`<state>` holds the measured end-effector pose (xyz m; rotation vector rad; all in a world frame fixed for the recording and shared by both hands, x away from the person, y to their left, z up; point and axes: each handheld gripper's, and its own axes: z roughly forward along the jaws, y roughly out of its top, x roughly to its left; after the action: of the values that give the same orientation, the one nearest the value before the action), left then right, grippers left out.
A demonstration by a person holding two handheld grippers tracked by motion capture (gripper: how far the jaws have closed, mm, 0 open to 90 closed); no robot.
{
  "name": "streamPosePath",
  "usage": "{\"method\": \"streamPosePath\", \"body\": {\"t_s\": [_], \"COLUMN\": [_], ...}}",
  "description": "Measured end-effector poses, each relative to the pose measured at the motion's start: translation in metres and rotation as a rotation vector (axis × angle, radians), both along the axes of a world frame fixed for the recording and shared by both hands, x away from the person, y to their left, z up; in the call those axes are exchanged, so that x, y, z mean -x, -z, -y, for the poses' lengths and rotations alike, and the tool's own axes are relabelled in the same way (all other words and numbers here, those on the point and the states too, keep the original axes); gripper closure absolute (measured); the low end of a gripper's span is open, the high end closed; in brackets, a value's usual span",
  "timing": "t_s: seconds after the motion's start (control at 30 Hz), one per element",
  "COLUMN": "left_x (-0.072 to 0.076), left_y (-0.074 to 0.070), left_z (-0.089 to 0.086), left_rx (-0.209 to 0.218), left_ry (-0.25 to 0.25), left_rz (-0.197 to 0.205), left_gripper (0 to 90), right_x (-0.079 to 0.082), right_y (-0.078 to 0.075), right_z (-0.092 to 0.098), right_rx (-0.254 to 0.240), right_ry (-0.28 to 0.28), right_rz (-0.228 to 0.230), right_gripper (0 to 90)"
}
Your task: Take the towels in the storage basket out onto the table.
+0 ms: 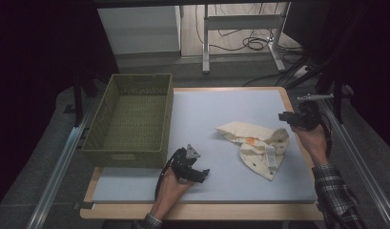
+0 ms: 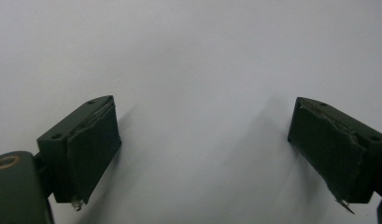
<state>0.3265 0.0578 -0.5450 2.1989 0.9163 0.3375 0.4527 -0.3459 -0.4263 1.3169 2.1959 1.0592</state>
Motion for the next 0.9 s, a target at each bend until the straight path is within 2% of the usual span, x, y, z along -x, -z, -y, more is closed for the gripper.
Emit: {"method": "streamPosePath", "body": {"t_s": [0.1, 0.13, 0.2, 0.27, 0.3, 0.33, 0.37, 0.4, 0.43, 0.47, 0.5, 0.57, 0.63, 0.67, 0.73, 0.77, 0.8, 0.83, 0.87, 0.9], "left_x": [-0.001, -0.003, -0.006, -0.012, -0.012, -0.017, -0.017, -0.02, -0.022, -0.024, -0.024, -0.028, -0.028, -0.028, -0.028, -0.028, -0.027, -0.026, -0.026, -0.026], "left_y": [0.0, -0.002, -0.003, -0.006, -0.006, -0.008, -0.008, -0.01, -0.011, -0.013, -0.013, -0.016, -0.017, -0.017, -0.017, -0.017, -0.016, -0.016, -0.016, -0.017], "left_z": [0.0, 0.001, 0.003, 0.009, 0.009, 0.017, 0.017, 0.022, 0.025, 0.035, 0.035, 0.049, 0.053, 0.059, 0.062, 0.062, 0.063, 0.062, 0.062, 0.061], "left_rx": [0.001, 0.009, 0.007, 0.01, 0.01, 0.022, 0.022, 0.027, 0.033, 0.05, 0.05, 0.049, 0.05, 0.048, 0.04, 0.04, 0.032, 0.029, 0.029, 0.028], "left_ry": [0.001, 0.005, 0.009, 0.032, 0.032, 0.059, 0.059, 0.075, 0.087, 0.103, 0.103, 0.135, 0.144, 0.155, 0.164, 0.164, 0.168, 0.167, 0.167, 0.164], "left_rz": [-0.004, -0.001, -0.001, -0.007, -0.007, -0.008, -0.008, -0.007, -0.008, -0.014, -0.014, -0.013, -0.014, -0.015, -0.017, -0.017, -0.017, -0.015, -0.015, -0.015], "left_gripper": [9.0, 11.0, 13.8, 21.1, 22.7, 24.5, 26.2, 28.5, 28.5, 30.5, 31.4, 31.9, 31.7, 31.0, 30.4, 30.3, 30.1, 30.1, 30.1, 30.1], "right_x": [0.006, 0.013, 0.016, 0.027, 0.027, 0.035, 0.035, 0.044, 0.044, 0.051, 0.051, 0.059, 0.061, 0.064, 0.064, 0.064, 0.062, 0.063, 0.063, 0.065], "right_y": [0.005, 0.01, 0.013, 0.019, 0.019, 0.022, 0.022, 0.026, 0.026, 0.03, 0.03, 0.036, 0.039, 0.047, 0.057, 0.057, 0.066, 0.069, 0.069, 0.069], "right_z": [0.0, 0.001, 0.001, 0.0, 0.0, 0.0, 0.0, -0.002, -0.002, -0.004, -0.004, -0.008, -0.01, -0.014, -0.018, -0.018, -0.02, -0.021, -0.021, -0.024], "right_rx": [0.004, -0.004, -0.002, -0.005, -0.005, -0.016, -0.016, -0.028, -0.028, -0.03, -0.03, -0.036, -0.035, -0.018, 0.032, 0.032, 0.06, 0.064, 0.064, 0.058], "right_ry": [-0.015, -0.029, -0.034, -0.052, -0.052, -0.067, -0.067, -0.088, -0.088, -0.108, -0.108, -0.135, -0.149, -0.166, -0.171, -0.171, -0.169, -0.17, -0.17, -0.175], "right_rz": [-0.003, -0.015, -0.021, -0.026, -0.026, -0.032, -0.032, -0.042, -0.042, -0.052, -0.052, -0.066, -0.071, -0.08, -0.085, -0.085, -0.101, -0.093, -0.093, -0.083], "right_gripper": [69.5, 69.2, 69.1, 69.1, 69.1, 69.2, 69.2, 69.1, 69.1, 68.9, 68.9, 64.4, 61.1, 56.7, 56.6, 56.6, 67.1, 75.7, 75.7, 85.8]}}
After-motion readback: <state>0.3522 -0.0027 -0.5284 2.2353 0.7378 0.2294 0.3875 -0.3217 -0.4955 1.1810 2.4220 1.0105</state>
